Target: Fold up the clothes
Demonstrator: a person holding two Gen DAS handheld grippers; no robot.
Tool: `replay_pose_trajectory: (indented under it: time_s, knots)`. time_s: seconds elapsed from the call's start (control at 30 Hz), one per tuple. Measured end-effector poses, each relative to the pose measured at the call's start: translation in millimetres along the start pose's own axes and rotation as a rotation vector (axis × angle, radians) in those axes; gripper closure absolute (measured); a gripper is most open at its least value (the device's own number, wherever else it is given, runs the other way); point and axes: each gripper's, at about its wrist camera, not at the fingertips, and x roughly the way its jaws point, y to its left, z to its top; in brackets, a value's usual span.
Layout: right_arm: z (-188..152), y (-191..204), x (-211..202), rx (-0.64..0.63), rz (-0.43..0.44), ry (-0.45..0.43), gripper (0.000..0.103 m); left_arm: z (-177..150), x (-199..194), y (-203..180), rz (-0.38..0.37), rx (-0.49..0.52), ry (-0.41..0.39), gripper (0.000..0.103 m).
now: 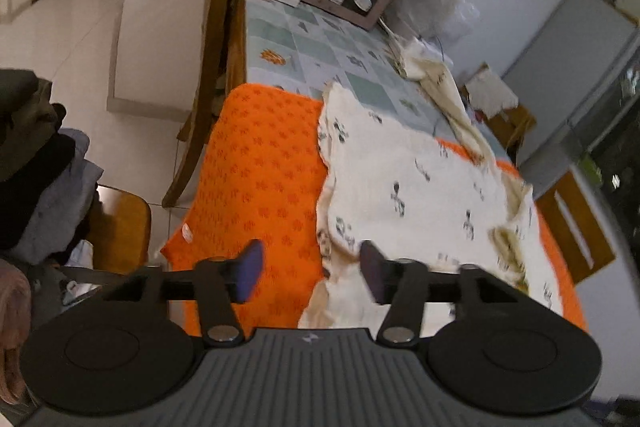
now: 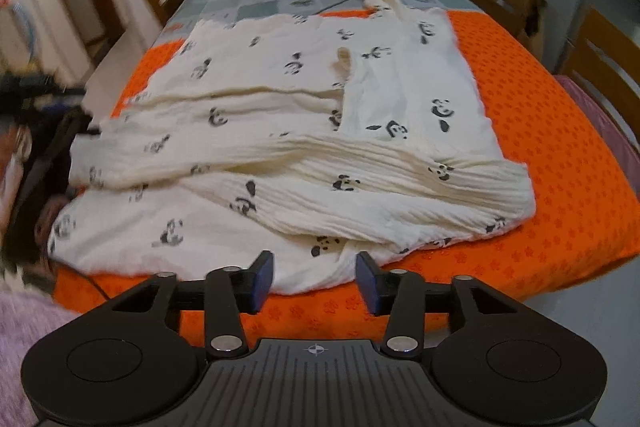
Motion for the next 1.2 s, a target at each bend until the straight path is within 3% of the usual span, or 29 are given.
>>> replay_pose_trajectory:
  time_s: [0.03,0.1,0.17,0.23,0.33,0.47,0.53,0.67,0.9,1.07,1.2]
  knots:
    - [0.1,-1.5,0.5,0.030,-0.003,-0.005,0.045,-5.4,-0.3,-3.7,0.009,0.013,0.004,0.023]
    - [-0.5,-5.5,1.1,0.110,-0.009,-0.023,0.035,-16.6,-3.7,-12.9,0.018,0.039,0.011,0.014]
    - [-1.9,-6.5,2.5,0.180,-0.034,-0.034,0.011,-30.3,-7.4,-24.6,0.009,0.075,0.018,0.014]
    - [-4.1,-5.1,1.7,0.225,-0.056,-0.059,0.003,-43.3,-15.9,-41.7,0.002,0.128,0.011,0.008]
    - [-4.5,0.0,-0.1,0.252,-0.087,-0.090,0.001,-60.3,-30.4,-67.8,-0.010,0.200,-0.028,0.000]
    - [-2.1,4.4,-3.0,0.258,-0.131,-0.127,0.000,-78.6,-46.2,-98.7,-0.052,0.239,-0.040,0.000]
    - [-2.8,7.6,-5.6,0.252,-0.145,-0.142,0.000,-85.0,-50.1,-111.9,-0.059,0.304,-0.050,0.000]
    - [-4.8,13.5,-11.6,0.235,-0.170,-0.173,0.000,-93.5,-56.4,-129.4,-0.039,0.403,-0.075,0.000]
    - [-10.4,16.2,-17.3,0.261,-0.192,-0.197,0.000,-95.0,-59.5,-126.5,-0.036,0.394,-0.083,0.000]
    - [-9.2,27.9,-22.6,0.196,-0.204,-0.226,0.000,-95.1,-60.3,-124.5,-0.003,0.395,-0.079,0.000]
    - [-7.0,35.7,-20.3,0.131,-0.178,-0.214,0.000,-95.6,-53.4,-117.8,0.032,0.379,-0.030,0.000]
